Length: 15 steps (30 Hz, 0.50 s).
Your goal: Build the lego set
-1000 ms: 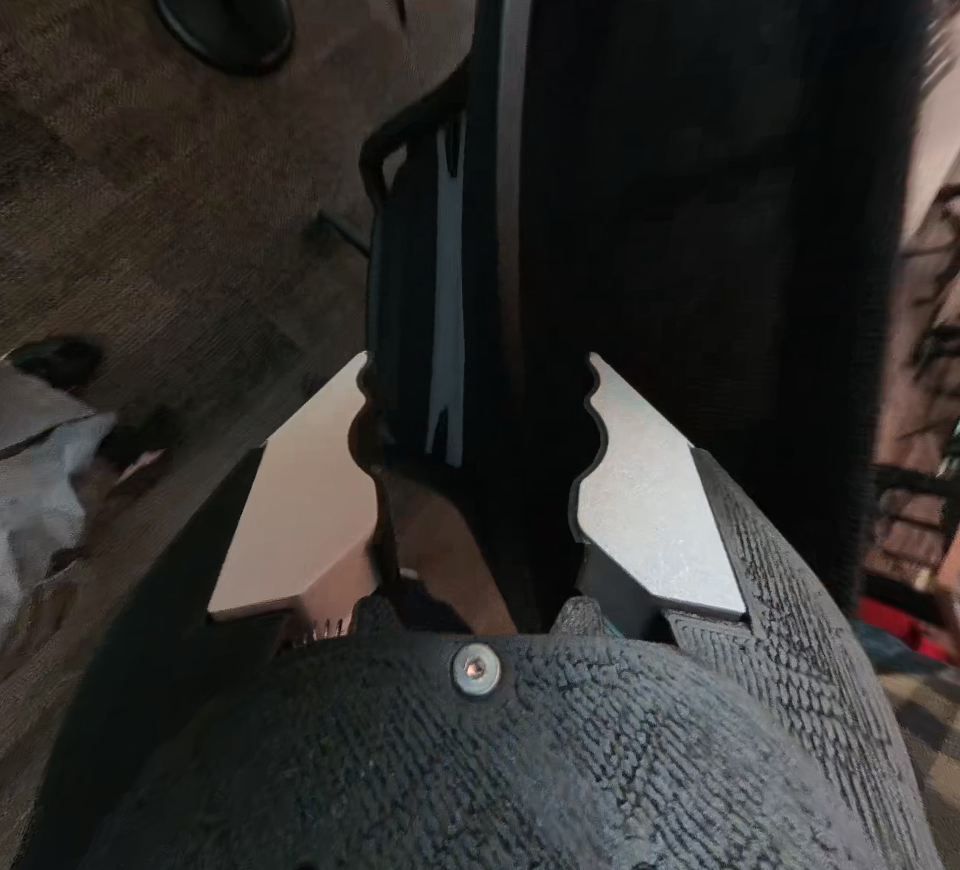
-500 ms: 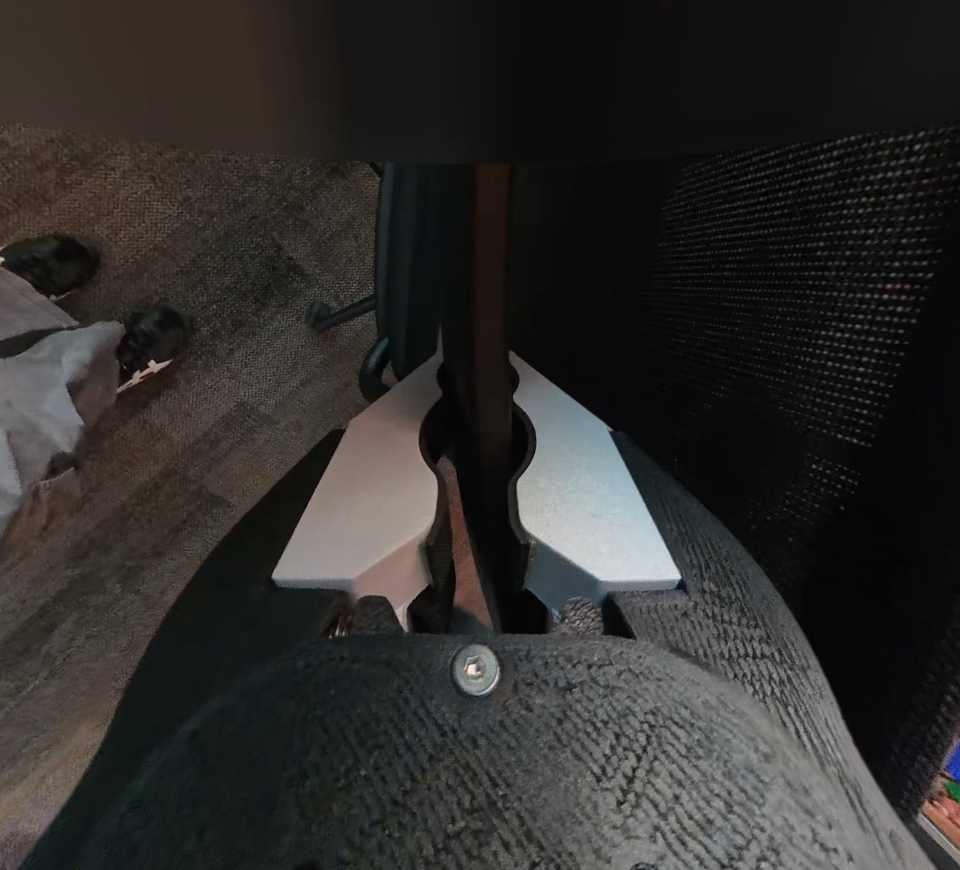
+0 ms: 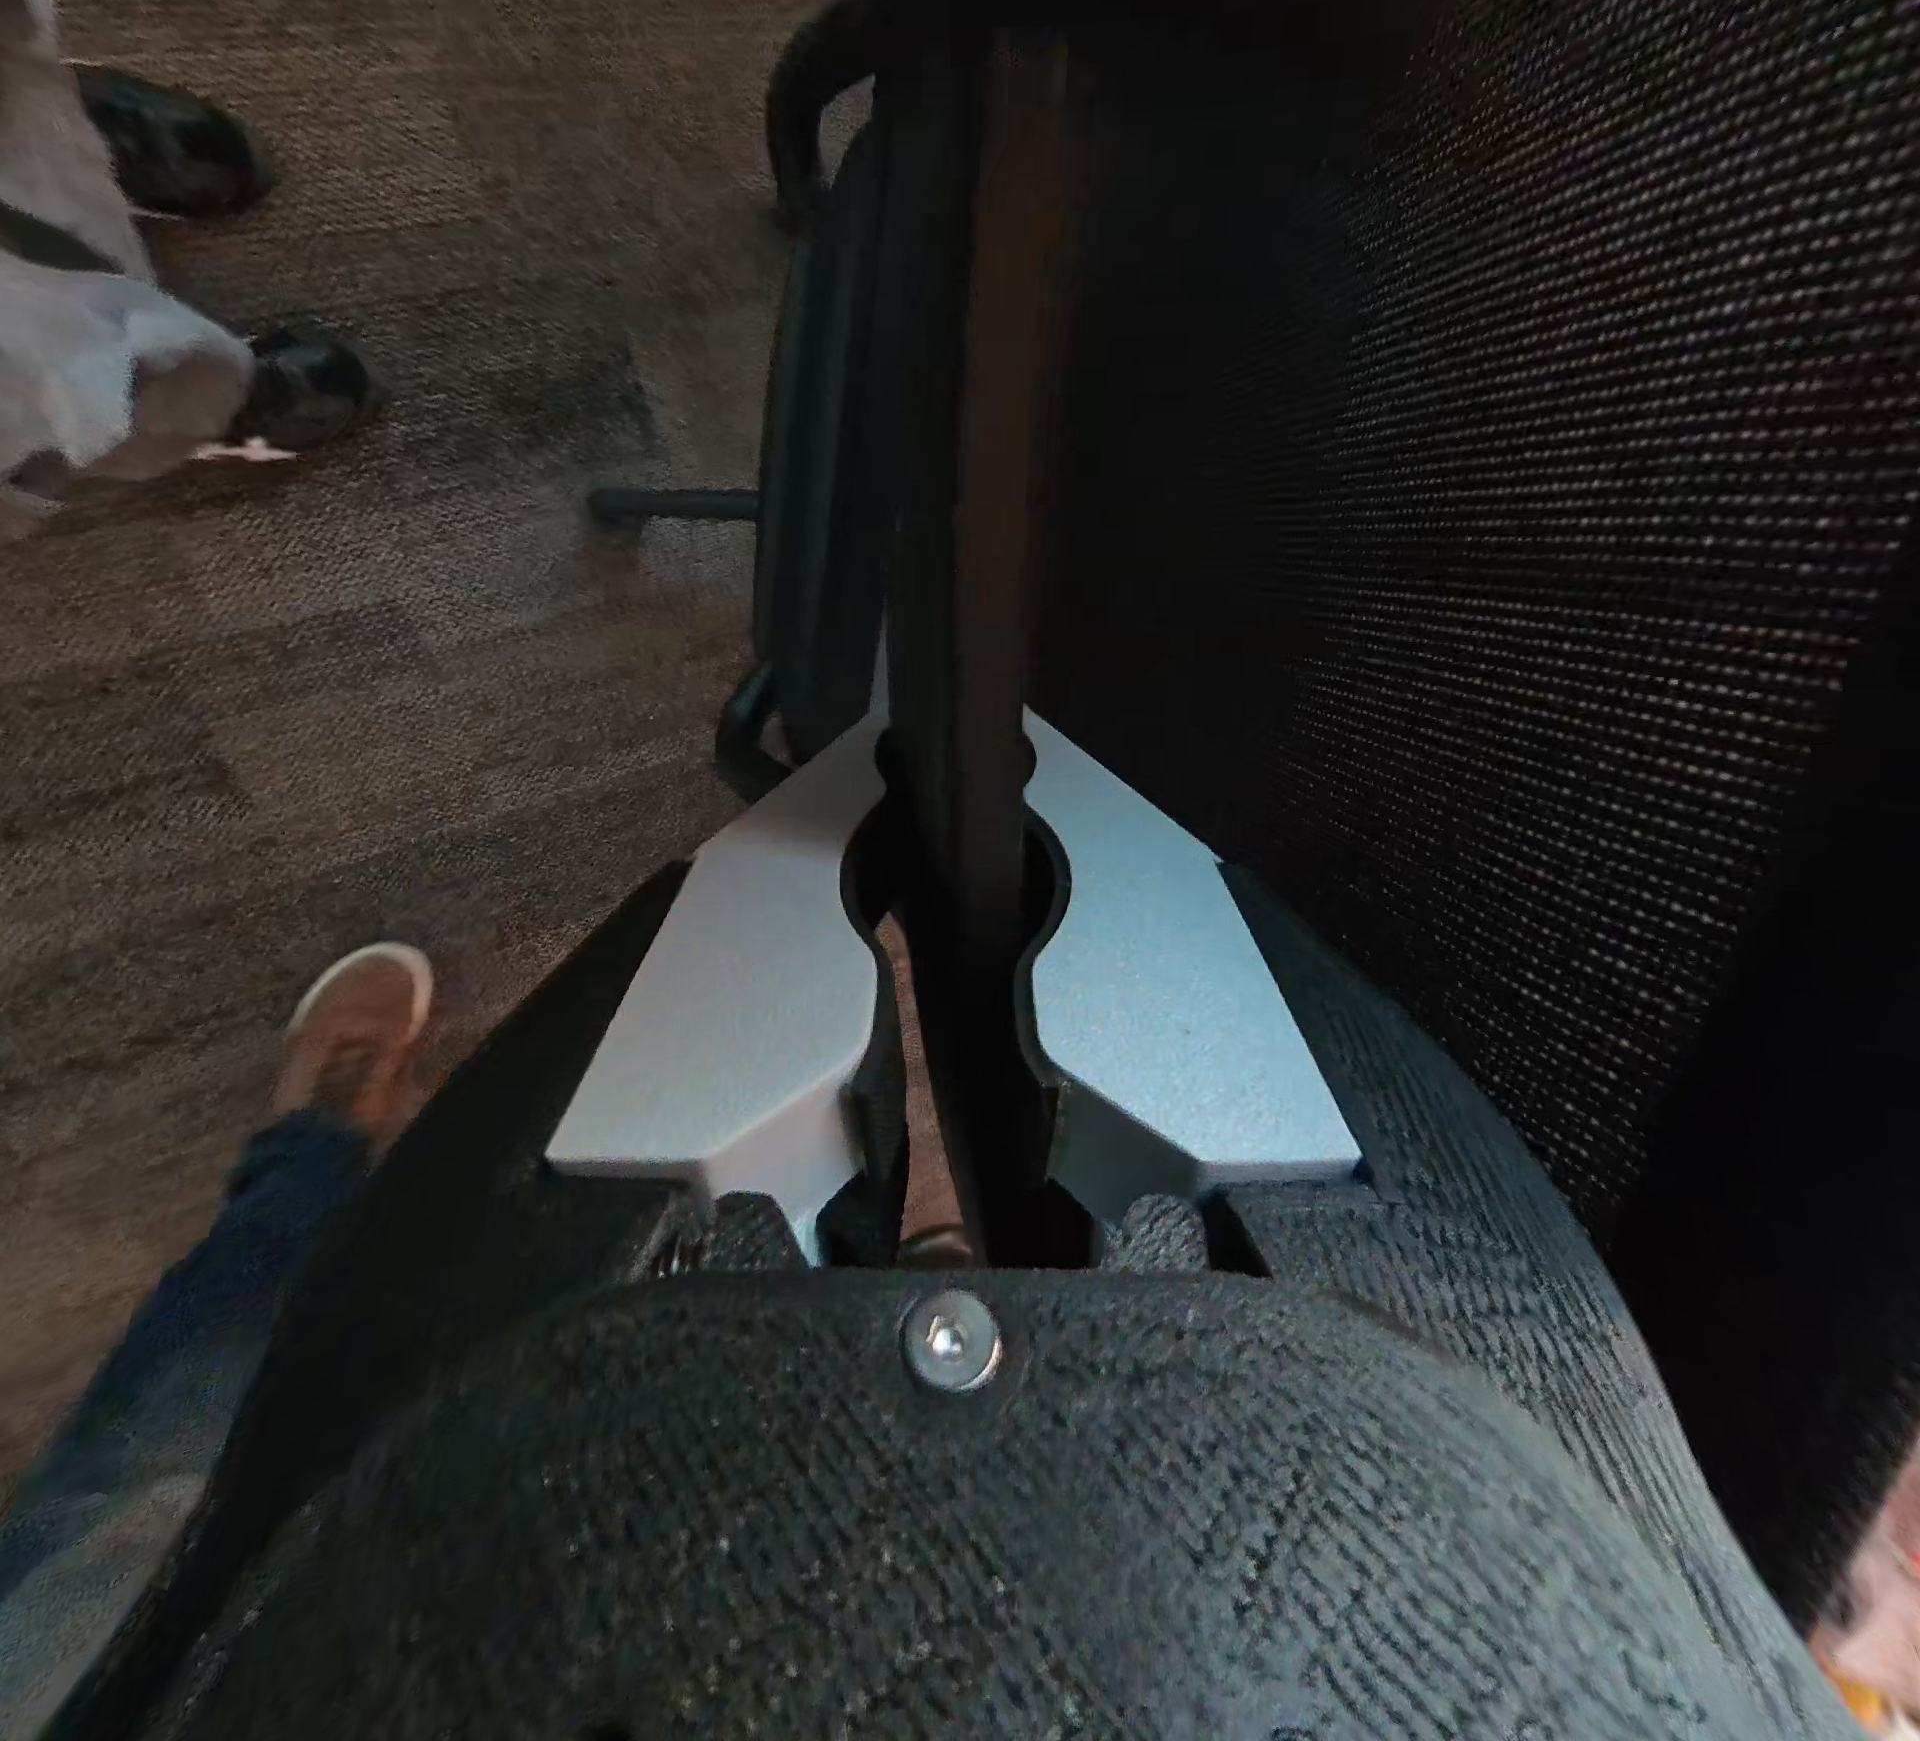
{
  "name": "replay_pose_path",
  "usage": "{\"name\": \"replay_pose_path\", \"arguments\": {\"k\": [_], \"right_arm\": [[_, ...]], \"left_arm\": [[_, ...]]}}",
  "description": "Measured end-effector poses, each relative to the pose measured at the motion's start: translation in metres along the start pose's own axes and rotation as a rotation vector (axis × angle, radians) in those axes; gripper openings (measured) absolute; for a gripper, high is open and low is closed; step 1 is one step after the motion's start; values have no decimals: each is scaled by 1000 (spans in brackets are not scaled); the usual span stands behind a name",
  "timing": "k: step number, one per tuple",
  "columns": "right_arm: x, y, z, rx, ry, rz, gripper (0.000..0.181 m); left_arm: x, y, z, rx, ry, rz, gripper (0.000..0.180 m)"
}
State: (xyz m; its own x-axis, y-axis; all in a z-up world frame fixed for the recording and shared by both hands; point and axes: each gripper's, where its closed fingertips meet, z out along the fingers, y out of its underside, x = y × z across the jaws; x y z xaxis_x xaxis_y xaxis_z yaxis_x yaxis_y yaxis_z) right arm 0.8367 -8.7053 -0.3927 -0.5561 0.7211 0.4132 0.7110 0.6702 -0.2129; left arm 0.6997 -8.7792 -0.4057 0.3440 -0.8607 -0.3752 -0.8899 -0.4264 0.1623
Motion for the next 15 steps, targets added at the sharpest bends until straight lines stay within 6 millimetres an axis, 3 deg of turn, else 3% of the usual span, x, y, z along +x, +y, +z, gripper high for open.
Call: {"name": "replay_pose_path", "arguments": {"k": [1, 6, 10, 12, 15], "right_arm": [[4, 6, -2, 11, -34, -13, 11], [24, 37, 0, 69, -134, -142, 11], [54, 49, 9, 132, -154, -277, 11], [74, 44, 17, 159, -162, -321, 12], [100, 27, 34, 186, -165, -359, 11]], "left_arm": [[1, -8, -3, 25, 17, -27, 11], [0, -46, -10, 117, 84, -195, 11], [-13, -64, -9, 170, 123, -337, 11], [-24, -60, -6, 190, 157, -366, 11], [-41, -39, 5, 187, 172, -376, 11]]}}
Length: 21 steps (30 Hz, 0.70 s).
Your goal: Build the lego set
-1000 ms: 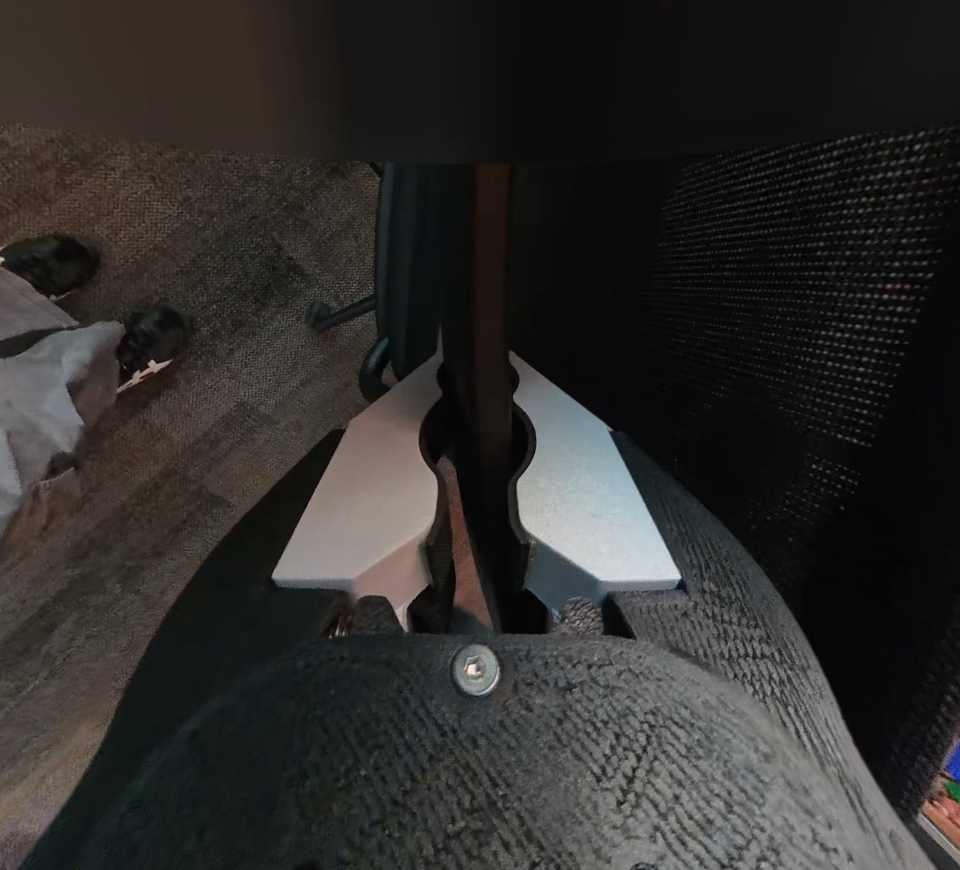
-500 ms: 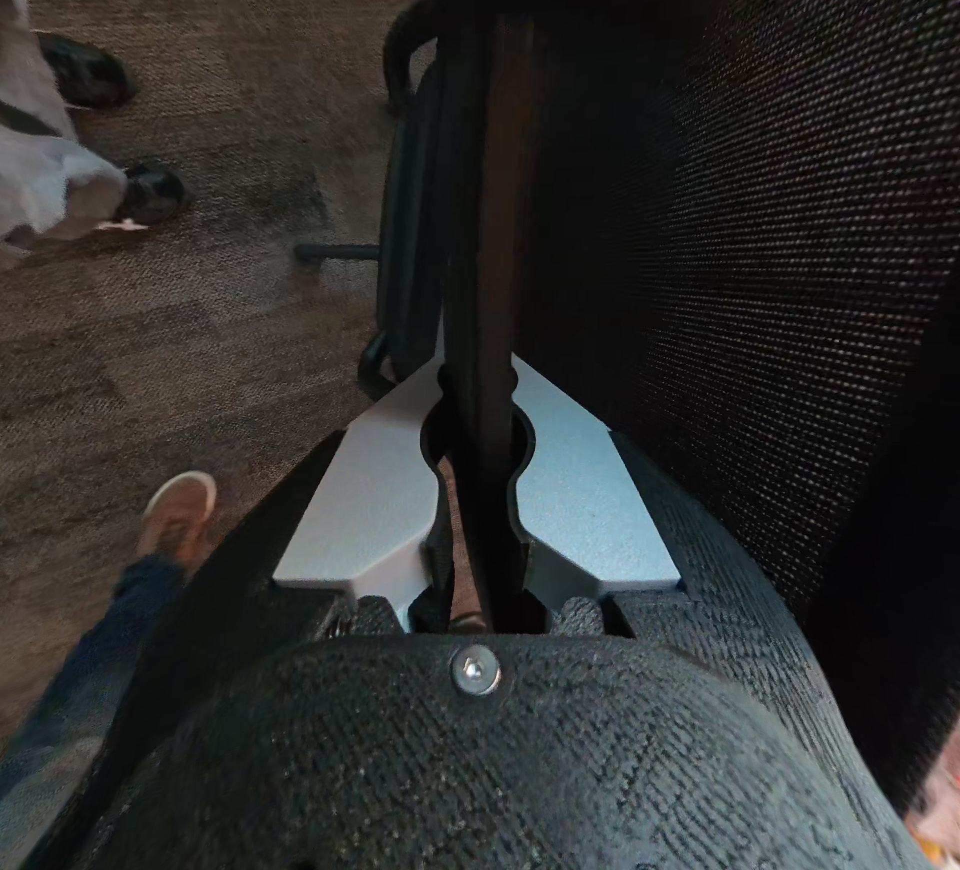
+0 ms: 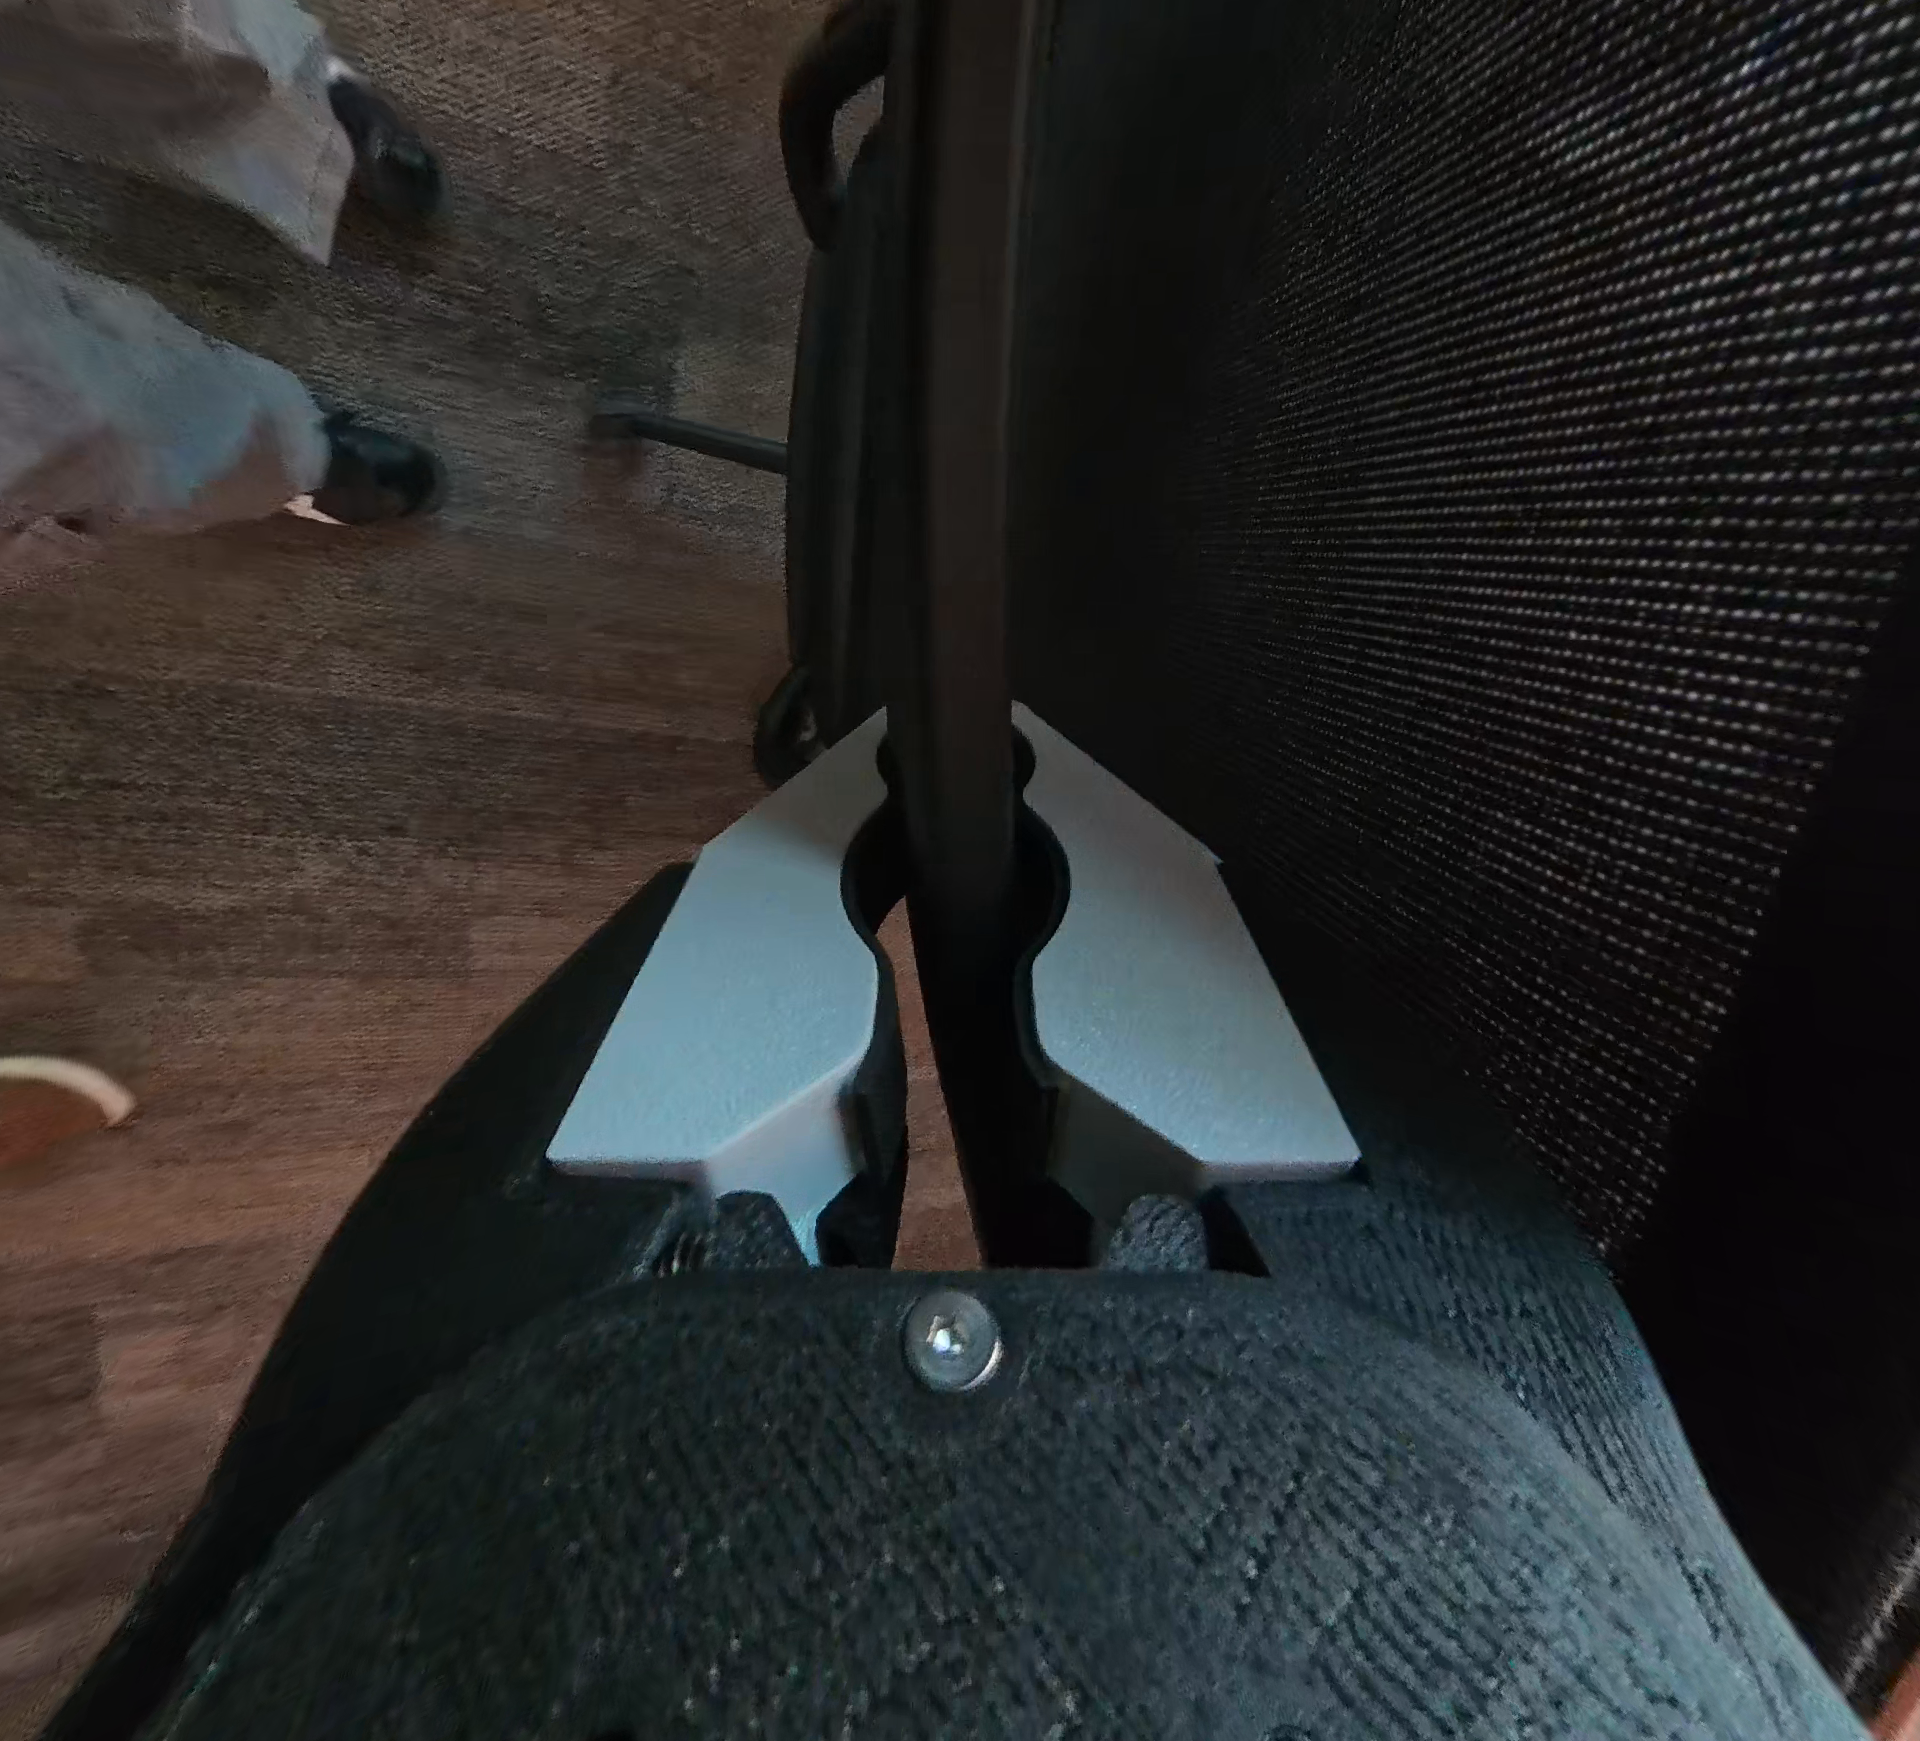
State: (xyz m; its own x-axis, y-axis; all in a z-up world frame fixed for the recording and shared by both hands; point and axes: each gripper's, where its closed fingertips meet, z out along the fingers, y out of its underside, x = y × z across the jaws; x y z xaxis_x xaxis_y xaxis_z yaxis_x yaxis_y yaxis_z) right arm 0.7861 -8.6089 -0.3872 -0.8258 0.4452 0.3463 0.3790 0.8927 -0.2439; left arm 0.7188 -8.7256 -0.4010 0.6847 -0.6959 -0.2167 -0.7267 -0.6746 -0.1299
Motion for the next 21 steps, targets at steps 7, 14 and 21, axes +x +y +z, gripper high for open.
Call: {"name": "replay_pose_path", "arguments": {"k": [7, 14, 21], "right_arm": [[83, -22, 45, 5, -11, 0, 12], [172, -56, 91, -25, 9, 70, 11], [253, -75, 125, -52, 47, 127, 11]], "left_arm": [[-75, 64, 13, -46, -40, -7, 11], [-160, 148, 27, -171, -44, 73, 10], [-248, 215, 38, -329, -75, 15, 8]]}}
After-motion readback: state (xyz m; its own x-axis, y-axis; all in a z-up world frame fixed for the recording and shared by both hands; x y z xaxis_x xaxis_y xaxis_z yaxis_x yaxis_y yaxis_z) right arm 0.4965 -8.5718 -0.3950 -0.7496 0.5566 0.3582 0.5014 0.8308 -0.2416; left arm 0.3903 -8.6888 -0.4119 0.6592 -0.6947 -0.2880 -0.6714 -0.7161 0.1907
